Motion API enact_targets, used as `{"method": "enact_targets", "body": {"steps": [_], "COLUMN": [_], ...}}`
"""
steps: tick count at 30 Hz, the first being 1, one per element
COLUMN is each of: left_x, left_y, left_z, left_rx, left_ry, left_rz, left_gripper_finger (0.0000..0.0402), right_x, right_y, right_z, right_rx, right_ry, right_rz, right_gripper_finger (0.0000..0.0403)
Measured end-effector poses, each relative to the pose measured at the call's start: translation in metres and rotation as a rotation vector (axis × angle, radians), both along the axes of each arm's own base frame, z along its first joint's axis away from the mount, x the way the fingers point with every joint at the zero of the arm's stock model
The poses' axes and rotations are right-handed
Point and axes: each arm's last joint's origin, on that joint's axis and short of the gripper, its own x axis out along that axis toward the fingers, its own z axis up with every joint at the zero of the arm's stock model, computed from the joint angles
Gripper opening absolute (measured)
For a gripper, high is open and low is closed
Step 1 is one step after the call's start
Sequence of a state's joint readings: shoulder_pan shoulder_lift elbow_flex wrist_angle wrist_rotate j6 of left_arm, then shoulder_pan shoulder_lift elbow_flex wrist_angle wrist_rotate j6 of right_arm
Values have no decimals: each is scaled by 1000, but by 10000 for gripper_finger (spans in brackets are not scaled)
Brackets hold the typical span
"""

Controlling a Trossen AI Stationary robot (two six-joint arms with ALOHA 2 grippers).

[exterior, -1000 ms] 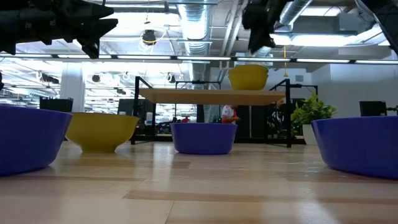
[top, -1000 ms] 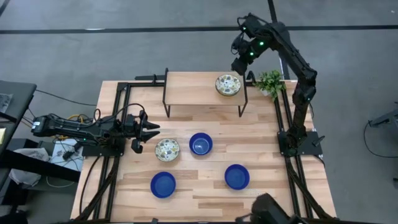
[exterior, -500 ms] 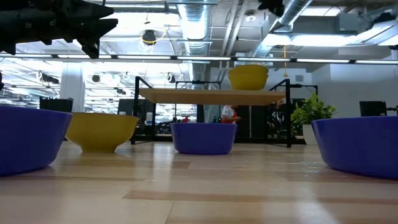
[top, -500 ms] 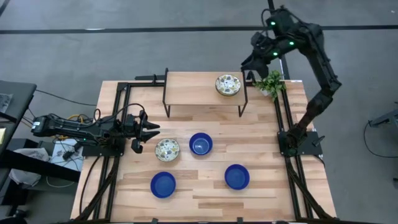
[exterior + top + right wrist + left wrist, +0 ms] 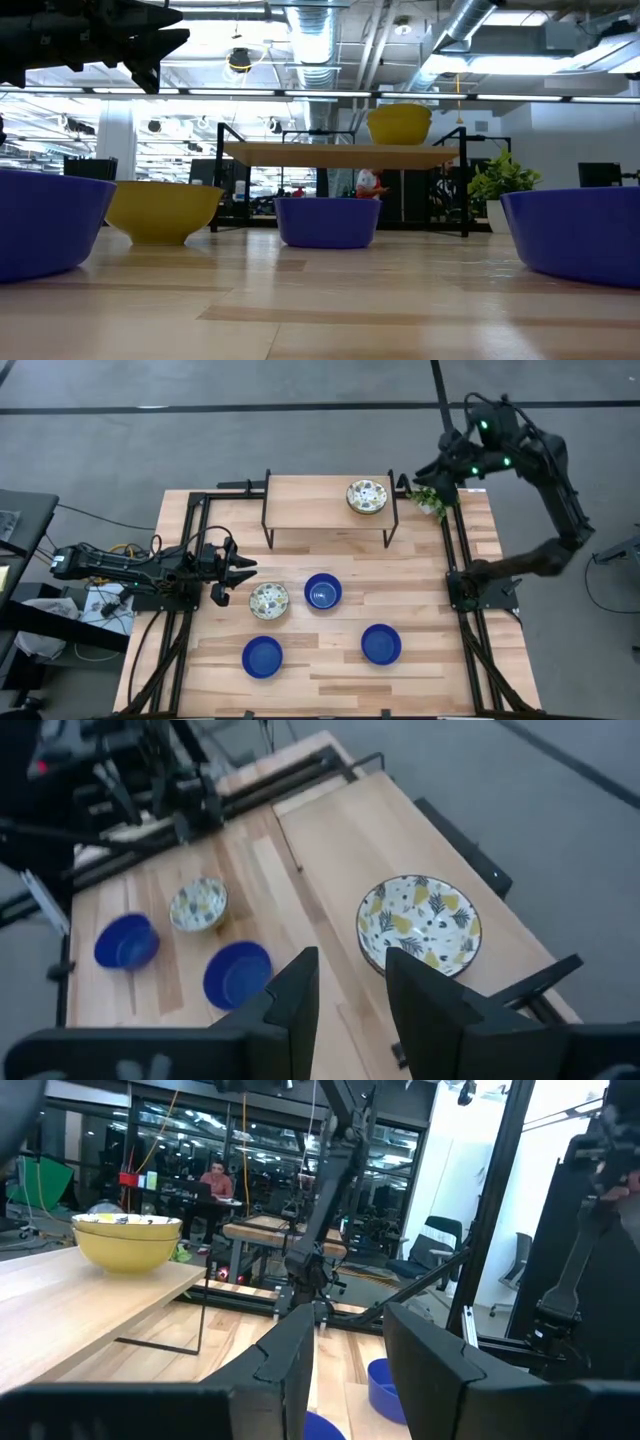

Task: Pick & Place Mini bowls
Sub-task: Stack the yellow patterned bowl on top of the stacked yellow patterned bowl on the shelf

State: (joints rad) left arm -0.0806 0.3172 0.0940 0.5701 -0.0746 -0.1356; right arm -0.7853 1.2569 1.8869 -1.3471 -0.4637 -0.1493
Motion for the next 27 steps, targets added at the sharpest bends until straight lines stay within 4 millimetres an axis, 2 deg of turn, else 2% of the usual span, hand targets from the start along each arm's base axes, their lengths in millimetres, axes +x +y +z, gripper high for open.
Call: {"method": "enact_targets", "body": {"steps": [14, 21, 27], "left_x": [-2, -2, 5], "left_y": [1, 1, 0], "left_z": [6, 8, 23], "left_rx": [9, -5, -12], "left_ry": [-66, -69, -31], "left_rz": [26, 21, 16], "left_gripper_finger": [122, 122, 122], "right_x": [-37, -46, -47], "right_y": [52, 71, 79], "right_z": [-94, -121, -136], "right_rx": [-1, 0, -38], "right_ry": [-340, -444, -476], "right_rz": [-158, -165, -182], "right_gripper_finger": [107, 107, 107]}}
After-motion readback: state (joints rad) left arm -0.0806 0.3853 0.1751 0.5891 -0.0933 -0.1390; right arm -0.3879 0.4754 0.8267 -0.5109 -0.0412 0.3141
